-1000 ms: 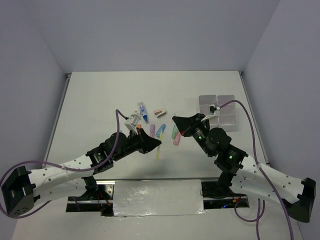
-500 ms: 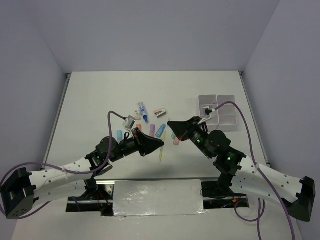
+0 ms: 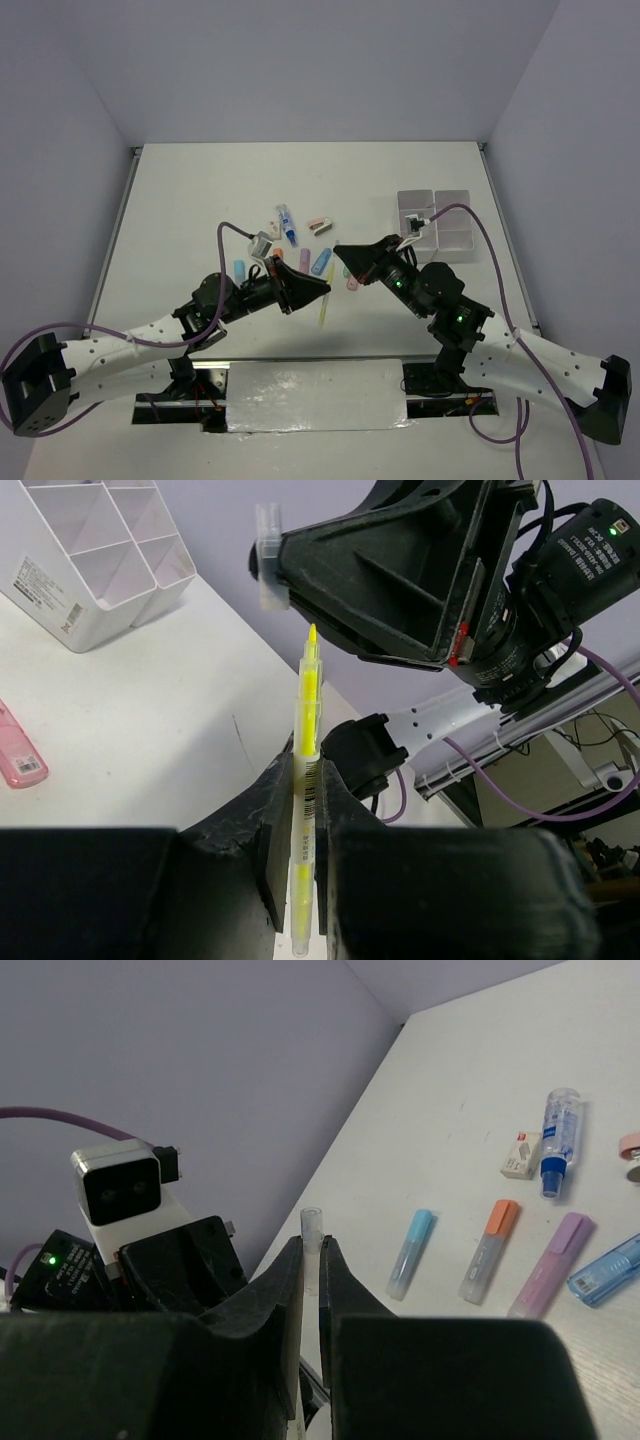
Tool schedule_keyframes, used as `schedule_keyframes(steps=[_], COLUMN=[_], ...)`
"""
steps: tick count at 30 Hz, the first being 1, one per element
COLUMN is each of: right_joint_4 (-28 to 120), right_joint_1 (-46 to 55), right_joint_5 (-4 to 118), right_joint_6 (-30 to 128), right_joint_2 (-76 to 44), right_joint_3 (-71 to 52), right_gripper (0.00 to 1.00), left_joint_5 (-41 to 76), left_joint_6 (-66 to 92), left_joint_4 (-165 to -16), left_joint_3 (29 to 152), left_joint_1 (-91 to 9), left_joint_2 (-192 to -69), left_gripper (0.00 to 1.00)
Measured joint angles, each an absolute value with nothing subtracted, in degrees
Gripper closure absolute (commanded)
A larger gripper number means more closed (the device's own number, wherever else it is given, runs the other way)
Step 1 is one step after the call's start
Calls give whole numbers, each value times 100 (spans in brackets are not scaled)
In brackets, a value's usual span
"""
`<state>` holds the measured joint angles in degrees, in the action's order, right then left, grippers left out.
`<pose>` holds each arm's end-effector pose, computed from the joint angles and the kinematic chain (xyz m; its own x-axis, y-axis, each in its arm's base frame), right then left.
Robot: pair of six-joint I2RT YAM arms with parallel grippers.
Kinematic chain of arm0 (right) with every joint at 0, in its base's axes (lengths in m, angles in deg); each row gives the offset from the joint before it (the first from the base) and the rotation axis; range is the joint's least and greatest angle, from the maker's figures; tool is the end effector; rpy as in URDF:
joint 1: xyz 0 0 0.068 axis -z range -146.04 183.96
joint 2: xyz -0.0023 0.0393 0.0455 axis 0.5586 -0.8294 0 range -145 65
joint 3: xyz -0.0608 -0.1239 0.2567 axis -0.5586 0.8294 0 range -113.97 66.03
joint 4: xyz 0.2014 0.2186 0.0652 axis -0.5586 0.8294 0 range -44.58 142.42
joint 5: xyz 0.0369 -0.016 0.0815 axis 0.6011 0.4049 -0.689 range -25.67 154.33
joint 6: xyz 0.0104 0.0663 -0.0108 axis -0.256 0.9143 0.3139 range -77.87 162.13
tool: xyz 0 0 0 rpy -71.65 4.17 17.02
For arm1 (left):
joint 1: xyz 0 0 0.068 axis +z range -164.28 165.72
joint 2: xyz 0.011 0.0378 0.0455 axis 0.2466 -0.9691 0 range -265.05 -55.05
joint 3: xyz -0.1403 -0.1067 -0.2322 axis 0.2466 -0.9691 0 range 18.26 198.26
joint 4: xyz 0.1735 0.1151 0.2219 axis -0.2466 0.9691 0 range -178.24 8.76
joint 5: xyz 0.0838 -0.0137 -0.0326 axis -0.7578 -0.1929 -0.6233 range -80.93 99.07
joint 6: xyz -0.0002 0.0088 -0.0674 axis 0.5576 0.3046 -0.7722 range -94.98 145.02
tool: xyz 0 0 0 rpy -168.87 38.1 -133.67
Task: Sort the stationery into containers
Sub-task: Close the pen cap on the pen.
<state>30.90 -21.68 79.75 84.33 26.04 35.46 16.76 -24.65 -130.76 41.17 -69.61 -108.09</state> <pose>0.1371 0.1748 0.3220 -0.3898 0.5772 -0.7176 -0.5194 0.5056 0.6889 0.1395 -0.2147 0.2736 -0.5989 -0.4622 -0.6540 0.6687 0.1606 -0.7260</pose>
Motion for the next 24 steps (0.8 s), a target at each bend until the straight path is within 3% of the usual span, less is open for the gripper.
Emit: schedule_keyframes(steps=[24], right_joint_4=[3066], right_joint_1=[-2168], right_joint_5=[7842], right_joint_6=[8249], right_joint_2=[2596], right_joint_3=[3539], right_gripper=[100], left_joint_5=[1835], left_joint_6=[-2463], left_joint_4=[-13185], left_joint_3=[4117], left_joint_1=[-6961], left_joint_2=[-11001], left_gripper=[100])
